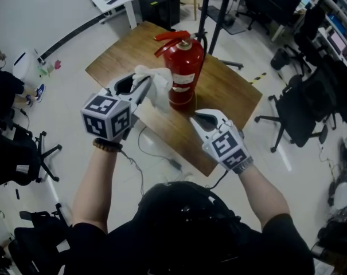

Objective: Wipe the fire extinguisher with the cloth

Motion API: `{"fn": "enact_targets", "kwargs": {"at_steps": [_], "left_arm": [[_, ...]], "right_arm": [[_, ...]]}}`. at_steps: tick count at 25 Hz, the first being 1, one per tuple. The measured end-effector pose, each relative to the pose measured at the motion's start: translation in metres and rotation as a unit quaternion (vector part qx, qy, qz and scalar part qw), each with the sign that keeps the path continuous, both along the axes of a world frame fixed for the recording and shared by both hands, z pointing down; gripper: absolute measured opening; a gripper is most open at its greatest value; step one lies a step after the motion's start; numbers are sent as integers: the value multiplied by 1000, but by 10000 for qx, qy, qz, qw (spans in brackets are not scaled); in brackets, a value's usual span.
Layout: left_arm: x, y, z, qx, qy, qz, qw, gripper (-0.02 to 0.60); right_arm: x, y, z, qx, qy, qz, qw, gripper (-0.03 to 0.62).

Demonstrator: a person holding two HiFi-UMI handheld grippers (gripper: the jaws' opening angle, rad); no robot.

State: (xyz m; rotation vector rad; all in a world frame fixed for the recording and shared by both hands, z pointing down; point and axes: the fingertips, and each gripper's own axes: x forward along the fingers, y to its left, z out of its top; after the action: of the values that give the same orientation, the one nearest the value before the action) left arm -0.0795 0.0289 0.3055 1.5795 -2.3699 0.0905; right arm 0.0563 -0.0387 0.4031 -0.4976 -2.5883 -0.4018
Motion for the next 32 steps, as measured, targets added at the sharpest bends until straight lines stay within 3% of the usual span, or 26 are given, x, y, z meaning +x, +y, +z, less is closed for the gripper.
{"fn": "enact_targets", "kwargs": {"at_steps": [8, 18, 26, 32], "left_arm": [[-28, 2, 0, -175, -78, -88, 9998, 117], [-102, 5, -28, 178, -133, 1039, 9943, 117], [-119, -38, -45, 406, -56, 2187, 9749, 117], [-107, -78, -48, 548, 364, 2963, 9528, 117]], "right_arm": [[-17, -1, 14, -73, 163, 232, 9996, 52], [-74, 36, 9, -39, 139, 1369, 9905, 52], [-79, 45, 14, -17, 217, 2309, 9727, 52], [-68, 32, 18, -4, 324, 2816, 9590, 52]]}}
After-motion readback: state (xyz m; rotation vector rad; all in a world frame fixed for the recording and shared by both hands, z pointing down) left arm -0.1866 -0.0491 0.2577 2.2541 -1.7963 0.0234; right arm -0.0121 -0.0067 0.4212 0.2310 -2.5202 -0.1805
